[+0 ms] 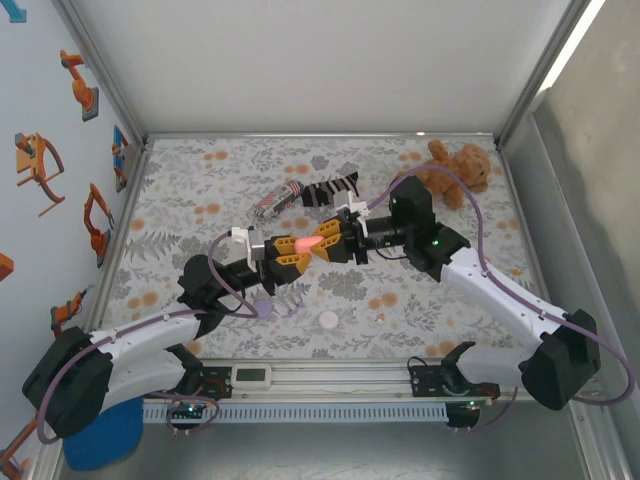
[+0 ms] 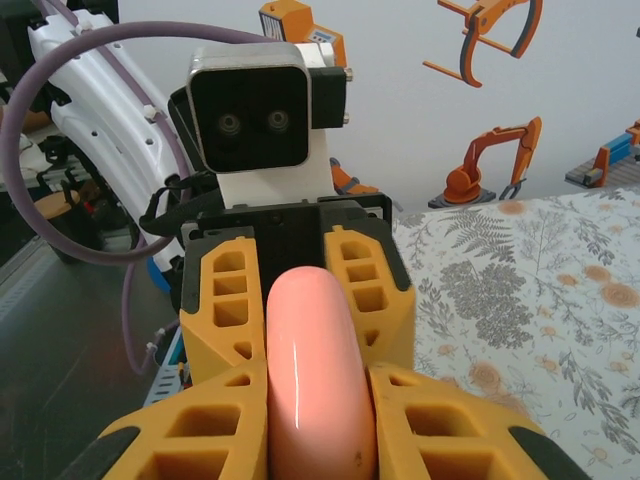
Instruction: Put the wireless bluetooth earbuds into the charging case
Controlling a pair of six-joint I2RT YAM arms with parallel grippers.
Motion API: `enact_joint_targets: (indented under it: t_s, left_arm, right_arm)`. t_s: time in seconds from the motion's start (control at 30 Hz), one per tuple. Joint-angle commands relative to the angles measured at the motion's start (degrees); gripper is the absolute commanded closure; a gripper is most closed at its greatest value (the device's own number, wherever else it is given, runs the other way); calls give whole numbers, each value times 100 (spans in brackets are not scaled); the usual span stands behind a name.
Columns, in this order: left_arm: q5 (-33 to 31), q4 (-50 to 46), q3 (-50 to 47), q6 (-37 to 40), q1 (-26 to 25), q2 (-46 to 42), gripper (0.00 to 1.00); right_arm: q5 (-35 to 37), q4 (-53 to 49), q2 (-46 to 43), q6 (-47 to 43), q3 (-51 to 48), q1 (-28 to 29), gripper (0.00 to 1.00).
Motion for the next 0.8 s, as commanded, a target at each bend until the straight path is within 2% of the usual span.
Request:
enact_joint_targets:
  t_s: [0.0,0.07,0.37,0.77]
  left_arm:
    - [-225,-64,-73,148,-2,-63,60]
    - [-297,-177,-107,200,-2,-122,53]
    - [-657,-1102,-253,575,-2,-791,35]
    - [-1534,-2598,-495,914,-2,-2375,17]
  right_arm:
    - [-10,244,-59,189,10,58,81]
    - [144,212,-41,205,21,45,81]
    - [817,22,144,568,79,-246,81]
    - [1332,258,778,1412,-163,-763,82]
